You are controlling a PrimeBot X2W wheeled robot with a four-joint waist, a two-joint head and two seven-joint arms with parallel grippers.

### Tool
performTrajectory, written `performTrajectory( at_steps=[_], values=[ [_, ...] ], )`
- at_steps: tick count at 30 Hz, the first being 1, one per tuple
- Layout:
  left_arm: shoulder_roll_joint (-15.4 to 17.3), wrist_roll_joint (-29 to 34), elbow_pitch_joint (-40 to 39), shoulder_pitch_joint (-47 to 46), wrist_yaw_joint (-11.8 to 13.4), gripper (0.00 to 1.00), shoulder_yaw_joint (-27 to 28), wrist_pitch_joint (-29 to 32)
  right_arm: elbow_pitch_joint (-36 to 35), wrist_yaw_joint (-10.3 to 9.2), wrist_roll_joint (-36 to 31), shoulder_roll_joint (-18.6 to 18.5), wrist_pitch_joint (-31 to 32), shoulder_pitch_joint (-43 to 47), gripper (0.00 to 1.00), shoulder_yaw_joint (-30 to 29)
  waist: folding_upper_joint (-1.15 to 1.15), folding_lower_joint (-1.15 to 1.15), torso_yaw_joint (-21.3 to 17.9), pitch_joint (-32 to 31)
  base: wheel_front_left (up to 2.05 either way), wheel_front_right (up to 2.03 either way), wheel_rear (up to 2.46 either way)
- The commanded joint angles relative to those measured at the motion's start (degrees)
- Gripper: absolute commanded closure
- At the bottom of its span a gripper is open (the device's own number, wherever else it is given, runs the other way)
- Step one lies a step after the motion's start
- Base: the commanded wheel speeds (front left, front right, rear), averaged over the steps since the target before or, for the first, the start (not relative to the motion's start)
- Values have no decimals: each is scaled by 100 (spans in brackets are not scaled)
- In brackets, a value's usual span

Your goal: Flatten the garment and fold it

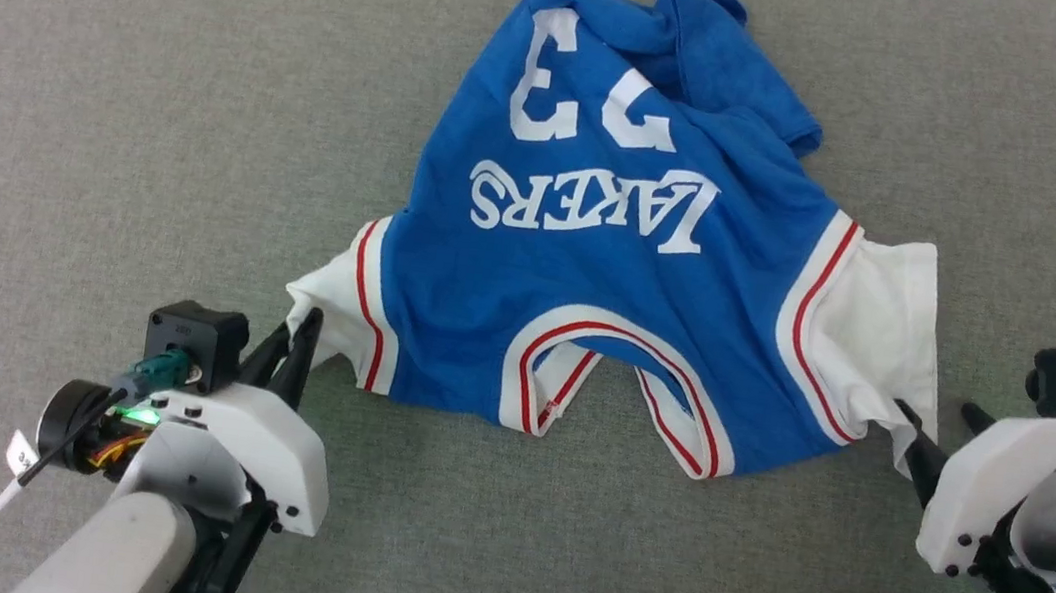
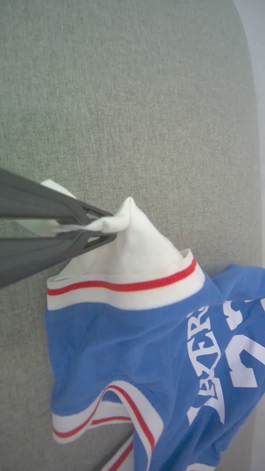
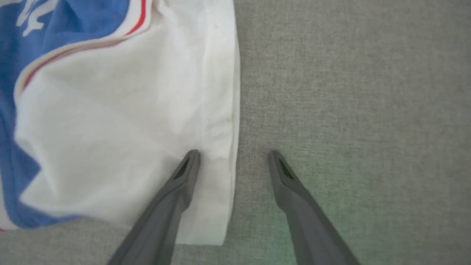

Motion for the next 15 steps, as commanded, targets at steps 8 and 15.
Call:
performTrajectory(
  at_steps=[8, 15],
  values=[
    [-105, 18, 172, -201, -80, 100, -44, -105, 417, -4, -14, 29, -10, -134, 100, 156, 0, 0, 80, -5, 0, 0, 0],
    [-334, -404, 202, 51, -120, 100, 211, -509, 200, -4, 26, 293, -1041, -188, 100, -425, 0, 0, -22, -461, 0, 0, 0]
  ],
)
